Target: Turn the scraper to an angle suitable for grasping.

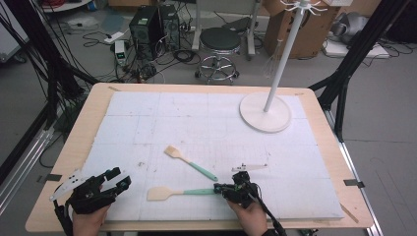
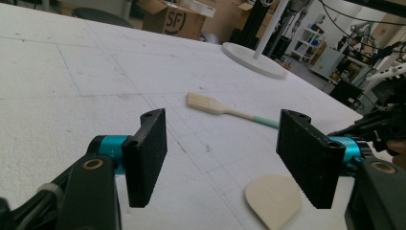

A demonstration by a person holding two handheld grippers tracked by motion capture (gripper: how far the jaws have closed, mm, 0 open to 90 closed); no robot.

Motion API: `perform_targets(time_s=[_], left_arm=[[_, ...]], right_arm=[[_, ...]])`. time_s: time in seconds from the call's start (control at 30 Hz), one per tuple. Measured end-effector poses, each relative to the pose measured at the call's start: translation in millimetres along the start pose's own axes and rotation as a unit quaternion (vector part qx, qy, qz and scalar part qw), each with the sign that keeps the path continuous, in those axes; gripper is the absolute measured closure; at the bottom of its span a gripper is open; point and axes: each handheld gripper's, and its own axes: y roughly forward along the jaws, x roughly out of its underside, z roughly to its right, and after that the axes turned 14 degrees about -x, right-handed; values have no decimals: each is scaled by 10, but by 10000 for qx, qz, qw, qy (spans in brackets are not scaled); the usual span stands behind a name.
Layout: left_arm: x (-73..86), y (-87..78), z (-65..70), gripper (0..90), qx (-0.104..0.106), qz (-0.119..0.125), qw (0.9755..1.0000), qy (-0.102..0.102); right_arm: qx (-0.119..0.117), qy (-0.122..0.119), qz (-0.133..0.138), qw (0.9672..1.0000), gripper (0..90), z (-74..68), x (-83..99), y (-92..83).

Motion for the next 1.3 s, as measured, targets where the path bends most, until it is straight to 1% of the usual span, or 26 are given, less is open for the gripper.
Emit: perform_targets(time_s=[0.07, 0.2, 0.23, 0.3, 0.37, 0.4, 0.43, 0.47, 0.5, 0.53, 0.63, 0.73, 0.77, 0.8, 0.83, 0.93, 1.0, 1.07, 1.13, 1.23, 1.3], left_arm=[[-1, 0, -1, 354, 5, -1, 10000, 0], [0, -2, 2, 354, 0, 23, 10000, -26], [0, -4, -1, 354, 2, 21, 10000, -14], [0, -7, -2, 354, 7, 14, 10000, -17], [0, -8, -2, 354, 11, 18, 10000, -6], [0, -8, -3, 354, 14, 9, 10000, -5], [2, -5, -2, 354, 6, 19, 10000, -20], [2, -3, -6, 354, 10, 16, 10000, -19], [0, -1, -7, 354, 7, 4, 10000, -26], [0, 4, -6, 354, 6, 11, 10000, -7], [-2, 12, 4, 354, 4, -12, 10000, 4], [-3, 10, 5, 354, 13, -5, 10000, 6], [-2, 7, 5, 354, 5, 1, 10000, -1], [-2, 7, 2, 354, 7, -3, 10000, -5], [-1, 9, 1, 354, 10, -7, 10000, -15], [-1, 5, 1, 354, 21, 1, 10000, -4], [-1, 0, -5, 354, 20, 10, 10000, -40], [-1, 3, -8, 354, 14, 9, 10000, -38], [-1, 9, -2, 354, 19, 7, 10000, -23], [-2, 9, 1, 355, 22, 4, 10000, -10], [-2, 7, 1, 355, 13, 7, 10000, -24]], right_arm=[[81, -112, -21, 9999, 900, -31, 3, 8], [170, -96, -53, 9998, 900, -28, -11, 18], [267, -193, -96, 9994, 900, -39, -20, 21], [534, -373, -133, 9978, 900, -77, -30, 24], [733, -434, -138, 9963, 900, -72, -32, 16], [827, -473, -185, 9953, 900, -46, -20, 13], [715, -342, -88, 9968, 900, -11, -5, -12], [646, -283, -30, 9975, 900, 13, 1, -35], [713, -278, 27, 9971, 900, 17, 11, -57], [670, -236, 93, 9974, 900, 28, 20, -84], [517, -169, 99, 9985, 900, 19, 21, -88], [362, -129, 49, 9993, 900, -1, 24, -56], [336, -96, 87, 9994, 900, -10, 27, -56], [314, -116, 116, 9994, 900, -17, 27, -60], [271, -98, 124, 9995, 900, -23, 26, -64], [236, -74, 134, 9996, 900, -25, 33, -74], [195, -28, 136, 9997, 900, -10, 51, -93], [164, 85, 139, 9997, 900, 22, 88, -120], [25, 285, 160, 9995, 900, 70, 133, -136], [-3, 356, 214, 9991, 900, 84, 162, -138], [-87, 399, 203, 9990, 900, 66, 163, -113]])
